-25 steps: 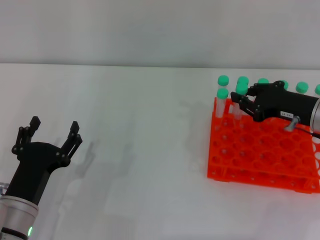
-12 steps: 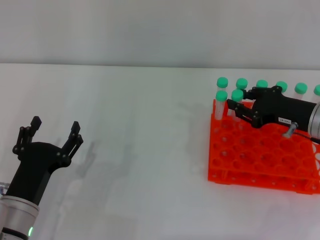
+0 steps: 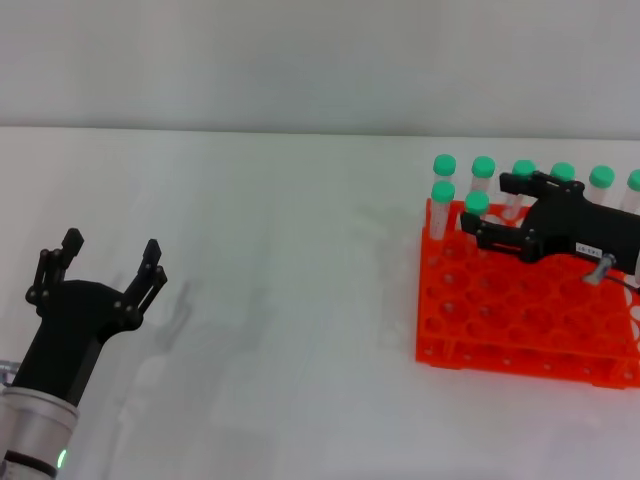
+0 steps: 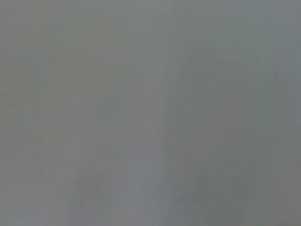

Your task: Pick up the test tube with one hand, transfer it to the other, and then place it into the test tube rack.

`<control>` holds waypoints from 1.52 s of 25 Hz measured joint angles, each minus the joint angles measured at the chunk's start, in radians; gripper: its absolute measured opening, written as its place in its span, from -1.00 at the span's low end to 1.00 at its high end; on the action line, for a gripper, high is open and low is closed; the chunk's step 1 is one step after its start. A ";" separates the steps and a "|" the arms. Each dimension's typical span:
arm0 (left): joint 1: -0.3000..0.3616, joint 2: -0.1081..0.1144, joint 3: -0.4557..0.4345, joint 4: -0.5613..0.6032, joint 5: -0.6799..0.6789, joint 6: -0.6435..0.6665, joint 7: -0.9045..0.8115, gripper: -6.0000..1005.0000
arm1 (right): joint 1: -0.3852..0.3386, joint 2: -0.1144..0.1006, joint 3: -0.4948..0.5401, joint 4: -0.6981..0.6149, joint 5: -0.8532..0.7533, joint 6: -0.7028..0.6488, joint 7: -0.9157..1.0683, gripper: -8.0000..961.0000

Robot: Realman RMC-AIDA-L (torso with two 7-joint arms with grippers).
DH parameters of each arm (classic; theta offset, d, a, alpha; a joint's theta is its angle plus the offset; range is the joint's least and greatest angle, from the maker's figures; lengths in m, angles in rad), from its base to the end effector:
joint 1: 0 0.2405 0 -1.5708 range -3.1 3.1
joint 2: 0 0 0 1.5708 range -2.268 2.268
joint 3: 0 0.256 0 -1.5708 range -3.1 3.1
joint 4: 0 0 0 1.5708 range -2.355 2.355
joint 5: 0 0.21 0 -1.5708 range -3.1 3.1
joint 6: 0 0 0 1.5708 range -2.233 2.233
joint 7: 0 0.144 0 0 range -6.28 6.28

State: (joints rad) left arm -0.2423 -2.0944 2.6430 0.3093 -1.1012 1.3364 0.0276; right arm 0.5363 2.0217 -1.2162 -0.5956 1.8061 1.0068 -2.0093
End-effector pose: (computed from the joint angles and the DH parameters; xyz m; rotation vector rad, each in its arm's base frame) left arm -0.3239 0.2593 -0.0444 -1.6037 -0.4917 -0.7201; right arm 0.2426 0.3933 -0.0099 -2.3972 0.4021 0.6311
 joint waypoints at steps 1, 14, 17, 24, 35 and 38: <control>-0.003 0.000 0.000 0.000 0.000 0.000 0.000 0.79 | -0.003 -0.001 0.000 0.000 0.008 0.000 -0.002 0.31; -0.015 0.001 0.002 -0.003 0.002 -0.003 0.000 0.79 | -0.076 -0.008 0.011 -0.028 0.103 0.055 -0.014 0.81; -0.016 0.001 0.002 -0.004 0.002 -0.003 0.000 0.79 | -0.128 -0.012 0.051 -0.041 0.127 0.137 -0.028 0.80; -0.020 0.001 -0.002 -0.004 0.001 -0.003 0.000 0.79 | -0.205 -0.010 0.220 -0.010 0.153 0.281 -0.107 0.80; -0.037 0.002 -0.007 -0.001 -0.006 0.002 0.000 0.79 | -0.224 -0.007 0.570 0.389 0.411 0.283 -0.536 0.79; -0.044 0.002 -0.008 -0.002 -0.007 0.003 -0.016 0.79 | -0.223 -0.005 0.596 0.462 0.474 0.302 -0.618 0.79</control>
